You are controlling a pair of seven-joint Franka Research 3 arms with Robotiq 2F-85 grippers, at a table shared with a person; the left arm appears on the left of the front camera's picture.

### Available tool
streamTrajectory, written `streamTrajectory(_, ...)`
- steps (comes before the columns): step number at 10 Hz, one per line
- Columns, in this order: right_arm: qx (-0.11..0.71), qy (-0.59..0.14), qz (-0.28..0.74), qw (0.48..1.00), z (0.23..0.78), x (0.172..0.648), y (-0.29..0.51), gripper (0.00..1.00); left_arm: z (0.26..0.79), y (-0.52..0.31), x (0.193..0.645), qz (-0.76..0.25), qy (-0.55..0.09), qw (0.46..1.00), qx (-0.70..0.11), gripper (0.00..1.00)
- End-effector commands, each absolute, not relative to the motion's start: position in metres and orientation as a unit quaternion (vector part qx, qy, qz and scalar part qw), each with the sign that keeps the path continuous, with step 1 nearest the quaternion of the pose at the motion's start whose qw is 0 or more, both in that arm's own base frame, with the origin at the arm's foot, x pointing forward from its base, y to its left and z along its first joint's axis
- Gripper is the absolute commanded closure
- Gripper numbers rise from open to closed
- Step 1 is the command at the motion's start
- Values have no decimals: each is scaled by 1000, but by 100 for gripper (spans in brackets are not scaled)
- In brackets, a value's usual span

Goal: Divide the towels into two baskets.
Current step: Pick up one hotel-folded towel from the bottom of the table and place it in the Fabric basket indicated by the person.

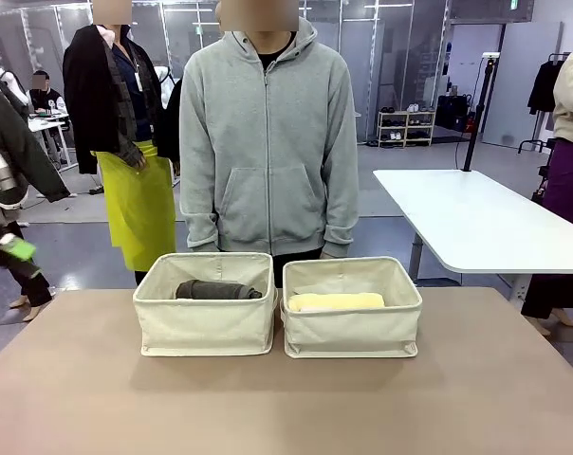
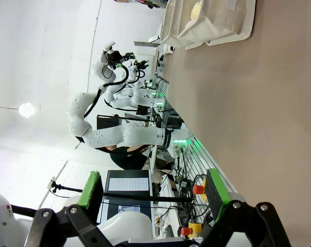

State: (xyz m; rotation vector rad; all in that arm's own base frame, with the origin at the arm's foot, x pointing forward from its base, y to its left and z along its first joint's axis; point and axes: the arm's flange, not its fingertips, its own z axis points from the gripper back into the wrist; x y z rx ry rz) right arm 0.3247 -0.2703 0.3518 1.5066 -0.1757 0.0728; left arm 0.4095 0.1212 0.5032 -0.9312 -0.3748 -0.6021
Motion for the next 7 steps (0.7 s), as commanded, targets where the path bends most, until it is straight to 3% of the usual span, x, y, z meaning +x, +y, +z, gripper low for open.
streamTrajectory(1,685,-85,41,722,354,323,-270,0,484,147,370,-214,-270,806,-481,0)
streamTrajectory(4,685,-85,41,722,354,323,-270,0,444,230,313,-121,-267,800,-524,0)
streamTrajectory(7,685,-85,41,722,354,323,-270,0,444,251,315,-113,-253,823,-496,0)
